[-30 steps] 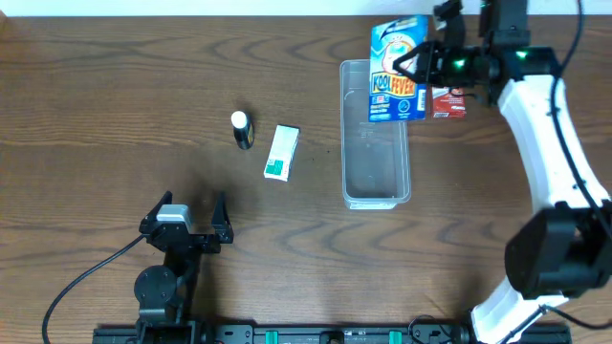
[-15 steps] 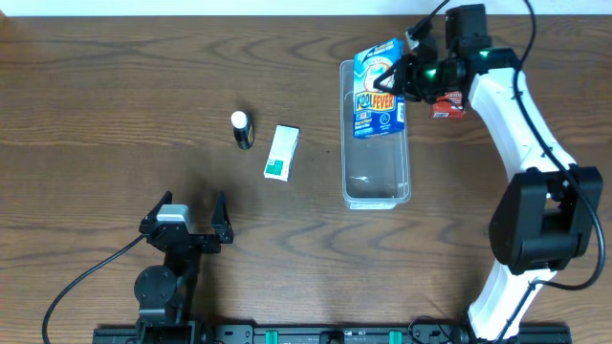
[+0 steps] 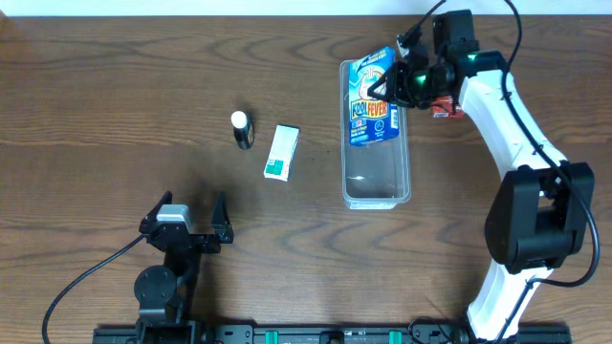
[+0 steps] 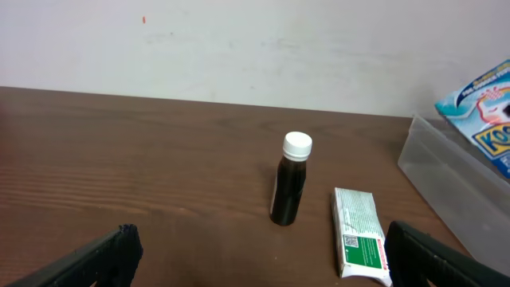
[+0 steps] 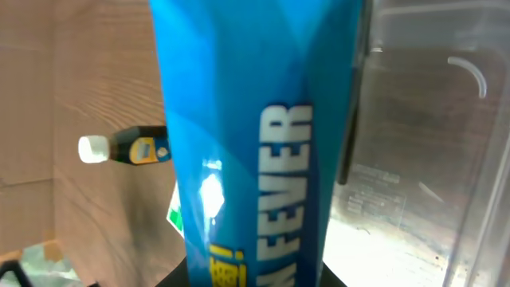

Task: Pack container
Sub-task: 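Lift the blue box and carry it over the clear container, then lower the blue box into the container and release it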

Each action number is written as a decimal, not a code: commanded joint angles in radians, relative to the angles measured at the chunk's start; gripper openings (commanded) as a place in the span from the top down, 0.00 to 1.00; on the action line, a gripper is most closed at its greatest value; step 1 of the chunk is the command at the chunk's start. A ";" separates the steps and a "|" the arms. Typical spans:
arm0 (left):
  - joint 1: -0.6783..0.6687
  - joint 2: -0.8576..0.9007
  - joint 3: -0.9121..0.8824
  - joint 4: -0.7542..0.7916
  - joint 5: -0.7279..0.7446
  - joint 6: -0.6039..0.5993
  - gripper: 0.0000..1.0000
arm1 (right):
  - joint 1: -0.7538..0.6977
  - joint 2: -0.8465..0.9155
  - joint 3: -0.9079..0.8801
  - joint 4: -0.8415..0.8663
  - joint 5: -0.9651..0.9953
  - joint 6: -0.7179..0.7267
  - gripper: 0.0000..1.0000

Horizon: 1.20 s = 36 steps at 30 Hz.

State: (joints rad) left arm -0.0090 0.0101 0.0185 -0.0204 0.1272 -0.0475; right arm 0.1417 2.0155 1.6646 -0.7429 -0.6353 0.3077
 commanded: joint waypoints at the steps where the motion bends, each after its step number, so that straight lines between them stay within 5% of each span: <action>1: 0.004 -0.006 -0.014 -0.036 0.015 0.014 0.02 | 0.026 0.001 -0.017 0.009 0.006 0.013 0.82; 7: 0.004 -0.006 -0.014 -0.036 0.015 0.014 0.02 | 0.029 0.001 -0.019 0.011 0.007 0.013 0.79; 12: 0.004 -0.006 -0.014 -0.036 0.015 0.014 0.02 | 0.029 0.001 -0.019 0.010 0.008 0.006 0.39; 19: 0.004 -0.006 -0.014 -0.036 0.015 0.014 0.02 | 0.026 -0.002 -0.015 0.003 0.011 0.005 0.33; 27: 0.004 -0.006 -0.014 -0.036 0.015 0.014 0.02 | 0.022 -0.050 -0.007 0.002 0.010 -0.011 0.58; 31: 0.004 -0.006 -0.014 -0.036 0.015 0.014 0.02 | 0.054 -0.065 -0.007 0.003 0.014 -0.070 0.81; 33: 0.004 -0.006 -0.014 -0.036 0.015 0.014 0.02 | 0.080 -0.065 -0.008 -0.008 0.079 -0.088 0.94; 36: 0.004 -0.006 -0.014 -0.036 0.015 0.014 0.02 | 0.119 -0.065 -0.008 -0.028 0.223 -0.101 0.99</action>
State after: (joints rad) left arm -0.0090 0.0101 0.0185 -0.0204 0.1272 -0.0471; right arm 0.2123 1.9781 1.6463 -0.7597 -0.5446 0.2489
